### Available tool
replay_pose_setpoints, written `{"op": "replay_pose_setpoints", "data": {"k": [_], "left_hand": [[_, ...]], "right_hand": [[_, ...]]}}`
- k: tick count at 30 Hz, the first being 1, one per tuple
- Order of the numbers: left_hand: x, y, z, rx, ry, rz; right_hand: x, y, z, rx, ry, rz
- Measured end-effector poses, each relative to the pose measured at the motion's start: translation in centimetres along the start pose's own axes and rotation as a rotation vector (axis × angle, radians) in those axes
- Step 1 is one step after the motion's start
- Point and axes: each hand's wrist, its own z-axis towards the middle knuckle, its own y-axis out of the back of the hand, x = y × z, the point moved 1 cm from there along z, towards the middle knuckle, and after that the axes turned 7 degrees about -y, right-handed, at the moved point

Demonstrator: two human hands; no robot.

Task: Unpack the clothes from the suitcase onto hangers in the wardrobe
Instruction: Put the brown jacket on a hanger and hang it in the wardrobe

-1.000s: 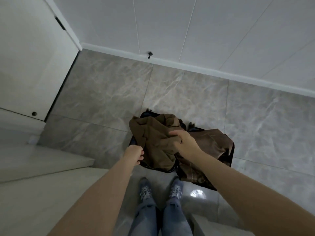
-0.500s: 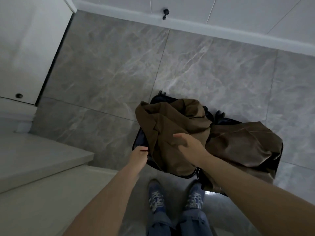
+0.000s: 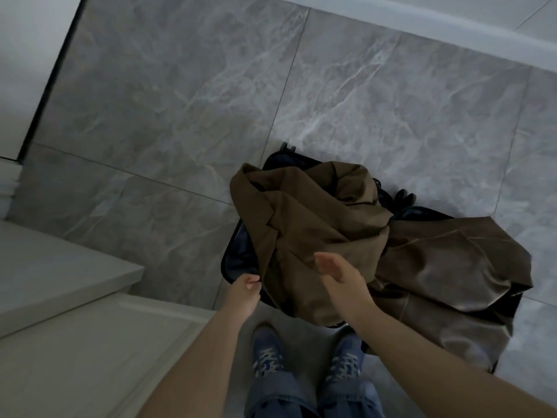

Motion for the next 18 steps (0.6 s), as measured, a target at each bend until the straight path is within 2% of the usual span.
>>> {"op": "replay_pose_setpoints", "data": {"k": [8, 13, 15, 18], "left_hand": [[-2.3, -0.9, 5.0, -0.089, 0.077, -0.231], [-3.2, -2.0, 7.7, -0.086, 0.210, -0.648], [-3.7, -2.4, 8.1, -0.072, 0.184, -0.662], [-4.5, -3.2, 7.8, -0.012, 0.069, -0.544]], "right_hand": [[-1.4, -0.8, 0.5, 0.006, -0.075, 0.189], [-3.3, -0.8, 0.0, 0.063, -0.121, 0.334], [-3.9, -0.3, -0.1, 0.058, -0.122, 0.374], [-4.4, 0.9, 0.0, -0.007, -0.141, 0.479]]}}
